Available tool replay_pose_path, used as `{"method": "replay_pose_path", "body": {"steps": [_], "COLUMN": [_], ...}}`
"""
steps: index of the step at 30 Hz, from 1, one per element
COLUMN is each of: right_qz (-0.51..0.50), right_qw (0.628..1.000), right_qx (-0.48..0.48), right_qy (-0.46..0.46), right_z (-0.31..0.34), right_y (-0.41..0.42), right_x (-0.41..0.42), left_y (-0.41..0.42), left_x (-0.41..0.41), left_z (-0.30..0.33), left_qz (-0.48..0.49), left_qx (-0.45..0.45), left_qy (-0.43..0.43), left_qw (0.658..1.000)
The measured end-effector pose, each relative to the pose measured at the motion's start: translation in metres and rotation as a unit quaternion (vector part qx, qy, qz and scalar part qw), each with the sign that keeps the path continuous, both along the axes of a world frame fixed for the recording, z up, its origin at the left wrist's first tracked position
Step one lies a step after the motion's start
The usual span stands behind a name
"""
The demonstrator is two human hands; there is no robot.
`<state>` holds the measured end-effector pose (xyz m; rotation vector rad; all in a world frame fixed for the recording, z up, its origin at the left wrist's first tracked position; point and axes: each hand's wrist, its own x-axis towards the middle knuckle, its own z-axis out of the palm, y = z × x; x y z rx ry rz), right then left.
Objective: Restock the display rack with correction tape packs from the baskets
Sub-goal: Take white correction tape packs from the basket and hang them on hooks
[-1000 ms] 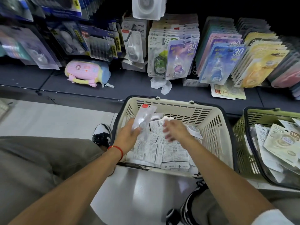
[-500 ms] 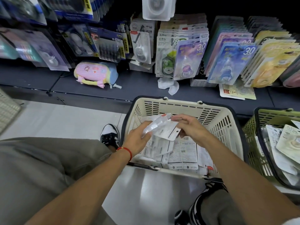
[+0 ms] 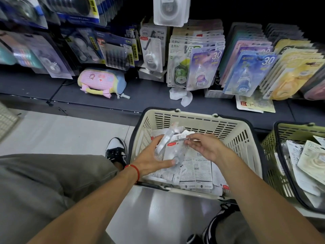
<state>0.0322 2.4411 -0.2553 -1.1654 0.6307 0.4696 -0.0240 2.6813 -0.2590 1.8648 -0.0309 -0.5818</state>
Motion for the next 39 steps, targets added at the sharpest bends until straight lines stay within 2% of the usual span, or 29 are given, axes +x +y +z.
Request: {"method": "replay_pose_path", "body": {"steps": [4, 8, 9, 11, 13, 17, 21, 23, 25, 27, 30, 32, 36, 39], "right_qz": [0.003, 0.088, 0.127, 0.201, 0.231, 0.26, 0.262, 0.267, 0.278, 0.269, 0.213, 0.2, 0.384, 0.377], "right_qw": [0.997, 0.991, 0.989, 0.978, 0.957, 0.887, 0.855, 0.851, 0.851, 0.875, 0.898, 0.914, 0.892, 0.903], "right_qx": [0.059, 0.093, 0.069, -0.036, -0.145, -0.316, -0.386, -0.382, -0.351, -0.291, -0.282, -0.285, -0.212, -0.173], "right_qy": [0.043, 0.03, 0.013, -0.035, -0.094, -0.214, -0.225, -0.243, -0.274, -0.279, -0.26, -0.209, -0.111, -0.11], "right_z": [-0.001, 0.002, 0.002, 0.0, -0.003, -0.006, -0.01, -0.011, -0.012, -0.012, -0.017, -0.025, -0.045, -0.047], "right_y": [0.001, -0.003, -0.004, -0.003, 0.001, 0.004, -0.002, -0.003, -0.001, 0.01, 0.024, 0.023, 0.027, 0.035], "right_x": [-0.002, -0.006, -0.008, -0.011, -0.013, -0.008, -0.006, -0.007, -0.008, -0.01, -0.015, -0.021, -0.046, -0.055], "left_y": [-0.002, 0.01, 0.011, 0.01, 0.008, 0.011, 0.01, 0.009, 0.008, 0.005, -0.002, 0.0, 0.005, 0.005], "left_x": [0.009, 0.016, 0.015, 0.013, 0.012, 0.015, 0.016, 0.015, 0.015, 0.015, 0.014, 0.012, 0.009, 0.011], "left_z": [-0.004, -0.008, -0.009, -0.014, -0.016, -0.014, -0.009, -0.005, -0.002, -0.003, -0.009, -0.014, -0.021, -0.023], "left_qz": [0.084, 0.154, 0.158, 0.153, 0.137, 0.123, 0.116, 0.111, 0.086, 0.062, 0.104, 0.164, 0.204, 0.215], "left_qx": [0.014, -0.024, -0.029, -0.028, -0.02, -0.03, -0.066, -0.064, -0.017, 0.024, 0.0, -0.031, -0.052, -0.065], "left_qy": [-0.073, -0.061, -0.046, -0.021, -0.005, 0.024, 0.014, -0.017, -0.069, -0.104, -0.083, -0.062, -0.016, -0.011], "left_qw": [0.994, 0.986, 0.986, 0.988, 0.99, 0.992, 0.991, 0.992, 0.994, 0.992, 0.991, 0.984, 0.977, 0.974]}}
